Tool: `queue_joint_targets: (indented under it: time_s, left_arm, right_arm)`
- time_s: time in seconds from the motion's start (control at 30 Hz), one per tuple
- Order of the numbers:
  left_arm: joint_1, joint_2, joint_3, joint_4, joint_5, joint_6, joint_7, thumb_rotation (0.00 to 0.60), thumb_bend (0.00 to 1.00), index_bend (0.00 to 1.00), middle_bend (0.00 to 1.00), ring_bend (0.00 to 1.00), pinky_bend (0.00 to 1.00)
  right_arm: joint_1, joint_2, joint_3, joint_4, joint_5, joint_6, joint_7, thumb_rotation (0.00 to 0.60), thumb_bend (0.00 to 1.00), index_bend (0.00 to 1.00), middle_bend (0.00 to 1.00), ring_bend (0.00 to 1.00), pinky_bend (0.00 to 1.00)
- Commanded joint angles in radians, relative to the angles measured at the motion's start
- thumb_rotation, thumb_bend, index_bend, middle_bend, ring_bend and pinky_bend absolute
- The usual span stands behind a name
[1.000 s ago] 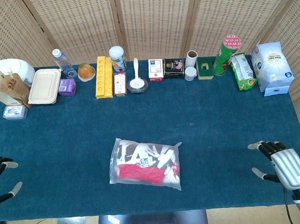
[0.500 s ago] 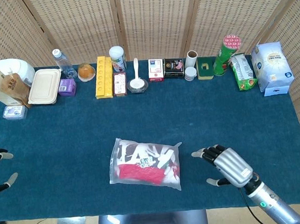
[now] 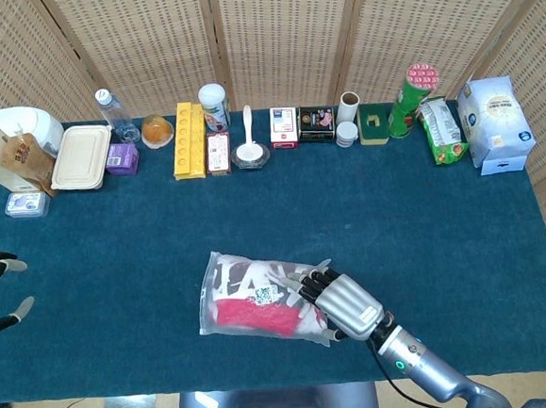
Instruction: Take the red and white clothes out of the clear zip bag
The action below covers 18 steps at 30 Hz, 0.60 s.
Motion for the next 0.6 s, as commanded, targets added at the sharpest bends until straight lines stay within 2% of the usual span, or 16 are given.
queue_joint_targets:
  time_s: [0.03, 0.1, 0.3, 0.6]
  left_arm:
    - [-0.005, -0.001, -0.002, 0.008, -0.004, -0.006, -0.007, 0.6, 0.18, 0.39, 0.32, 0.21, 0.26]
    - [-0.009, -0.002, -0.004, 0.016, -0.008, -0.01, -0.013, 0.6, 0.19, 0.39, 0.32, 0.21, 0.26]
    - [-0.01, -0.003, 0.0, 0.024, -0.007, -0.009, -0.024, 0.6, 0.19, 0.39, 0.32, 0.21, 0.26]
    - [0.001, -0.002, 0.01, 0.026, -0.008, 0.002, -0.034, 0.6, 0.19, 0.39, 0.32, 0.21, 0.26]
  right_arm:
    - [0.031, -0.072, 0.024, -0.006, 0.111, -0.047, -0.122, 0.6, 0.03, 0.0, 0.09, 0.16, 0.23]
    - [0.041, -0.11, 0.026, -0.009, 0.161, -0.051, -0.19, 0.6, 0.02, 0.0, 0.06, 0.15, 0.22]
    - [0.056, -0.197, 0.029, 0.023, 0.221, -0.004, -0.352, 0.6, 0.01, 0.0, 0.0, 0.11, 0.2]
    - [0.095, -0.287, 0.03, 0.1, 0.269, 0.021, -0.444, 0.6, 0.01, 0.0, 0.0, 0.09, 0.18]
